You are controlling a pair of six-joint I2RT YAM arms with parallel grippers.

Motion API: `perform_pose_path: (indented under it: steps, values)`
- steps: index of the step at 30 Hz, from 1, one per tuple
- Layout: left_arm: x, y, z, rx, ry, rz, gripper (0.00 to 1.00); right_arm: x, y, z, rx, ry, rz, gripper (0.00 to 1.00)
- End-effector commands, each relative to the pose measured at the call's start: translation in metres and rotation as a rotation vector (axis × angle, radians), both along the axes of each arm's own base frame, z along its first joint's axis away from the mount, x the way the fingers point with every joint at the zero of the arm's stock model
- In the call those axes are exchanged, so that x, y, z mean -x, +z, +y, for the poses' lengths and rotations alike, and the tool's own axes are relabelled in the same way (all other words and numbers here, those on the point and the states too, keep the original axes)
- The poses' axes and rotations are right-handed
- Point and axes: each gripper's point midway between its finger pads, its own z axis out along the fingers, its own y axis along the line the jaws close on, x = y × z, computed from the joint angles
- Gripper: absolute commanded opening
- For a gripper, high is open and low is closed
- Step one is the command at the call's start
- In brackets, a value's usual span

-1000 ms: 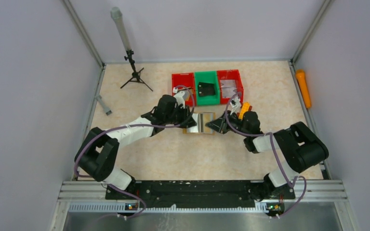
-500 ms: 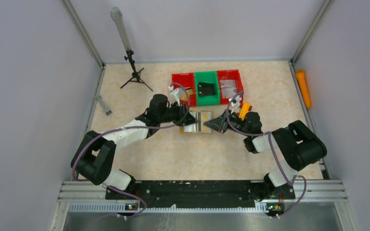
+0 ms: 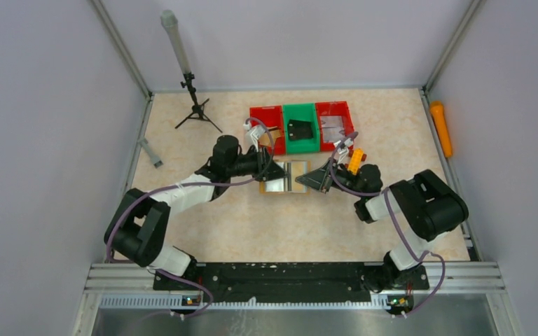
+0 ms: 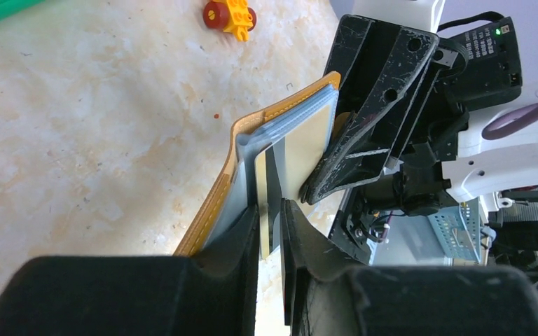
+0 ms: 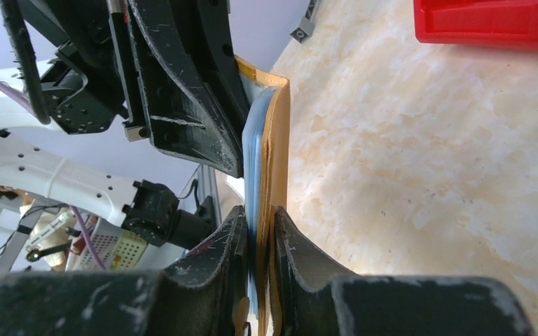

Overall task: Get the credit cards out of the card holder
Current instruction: Open the card holder at the center of the board, then remove the credit card from the card holder.

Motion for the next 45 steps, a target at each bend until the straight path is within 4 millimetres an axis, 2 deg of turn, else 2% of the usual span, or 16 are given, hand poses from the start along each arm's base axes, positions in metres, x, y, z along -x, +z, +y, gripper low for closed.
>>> perform_pose_path:
  steps: [1, 5, 9, 13, 16, 19, 23, 28, 32, 34, 35, 39, 45]
  values:
    - [0.005, 0.009, -0.007, 0.062, -0.059, -0.023, 0.19, 0.013, 0.028, 0.002, -0.075, 0.066, -0.117, 0.13]
    - [0.008, 0.014, -0.009, 0.091, -0.082, -0.029, 0.17, 0.015, 0.031, 0.003, -0.093, 0.081, -0.123, 0.13]
    - [0.012, 0.021, -0.009, 0.115, -0.099, -0.043, 0.0, 0.017, 0.033, 0.003, -0.105, 0.093, -0.125, 0.16]
    - [0.011, 0.022, -0.006, 0.121, -0.086, -0.046, 0.0, 0.017, 0.034, 0.003, -0.105, 0.093, -0.127, 0.21]
    - [0.005, 0.021, 0.001, 0.126, -0.059, -0.038, 0.0, 0.014, 0.032, 0.0, -0.097, 0.072, -0.12, 0.3]
    - [0.001, 0.021, 0.009, 0.143, -0.034, -0.027, 0.0, 0.011, 0.033, -0.006, -0.097, 0.047, -0.122, 0.31]
    - [-0.002, 0.021, 0.014, 0.141, -0.016, -0.026, 0.0, 0.008, 0.033, -0.01, -0.094, 0.032, -0.122, 0.27]
    - [-0.004, 0.02, 0.016, 0.135, -0.007, -0.027, 0.0, 0.008, 0.034, -0.011, -0.095, 0.031, -0.121, 0.12]
    - [-0.005, 0.017, 0.017, 0.122, 0.0, -0.021, 0.0, 0.008, 0.033, -0.011, -0.097, 0.03, -0.116, 0.08]
    - [-0.006, 0.016, 0.017, 0.115, 0.001, -0.018, 0.05, 0.008, 0.034, -0.011, -0.101, 0.034, -0.118, 0.07]
    - [-0.005, 0.015, 0.016, 0.115, -0.005, -0.019, 0.11, 0.008, 0.033, -0.011, -0.102, 0.035, -0.115, 0.07]
    - [0.002, 0.02, 0.012, 0.133, -0.043, -0.037, 0.26, 0.009, 0.034, -0.011, -0.11, 0.04, -0.111, 0.07]
    - [0.007, 0.017, 0.005, 0.136, -0.088, -0.016, 0.29, 0.01, 0.036, -0.01, -0.122, 0.05, -0.113, 0.06]
